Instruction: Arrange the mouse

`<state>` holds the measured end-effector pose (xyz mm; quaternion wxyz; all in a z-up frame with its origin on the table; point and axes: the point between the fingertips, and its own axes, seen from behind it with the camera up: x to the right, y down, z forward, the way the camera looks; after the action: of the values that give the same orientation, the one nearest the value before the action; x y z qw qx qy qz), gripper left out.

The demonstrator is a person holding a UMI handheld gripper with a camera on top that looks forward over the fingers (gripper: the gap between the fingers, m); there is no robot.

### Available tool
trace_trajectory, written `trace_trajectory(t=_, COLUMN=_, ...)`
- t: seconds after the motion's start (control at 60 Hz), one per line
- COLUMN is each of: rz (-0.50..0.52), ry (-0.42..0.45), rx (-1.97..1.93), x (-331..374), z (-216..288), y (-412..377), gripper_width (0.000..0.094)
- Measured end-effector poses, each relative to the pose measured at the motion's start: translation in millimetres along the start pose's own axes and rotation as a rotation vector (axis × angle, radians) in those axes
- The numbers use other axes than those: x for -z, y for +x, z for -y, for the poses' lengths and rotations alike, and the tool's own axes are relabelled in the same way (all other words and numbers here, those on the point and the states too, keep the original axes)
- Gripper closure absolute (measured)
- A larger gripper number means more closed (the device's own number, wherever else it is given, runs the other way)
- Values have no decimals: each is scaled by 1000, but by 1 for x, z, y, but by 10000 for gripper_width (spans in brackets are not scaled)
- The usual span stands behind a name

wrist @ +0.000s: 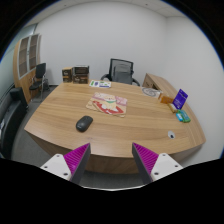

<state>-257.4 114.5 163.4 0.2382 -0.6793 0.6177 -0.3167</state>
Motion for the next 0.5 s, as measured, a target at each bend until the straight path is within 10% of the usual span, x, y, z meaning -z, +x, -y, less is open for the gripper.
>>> trace_trajectory(t=0.5, rz=70, ry=-8, rx=-41, x=-102, z=-4, y=-126, gripper_width=66)
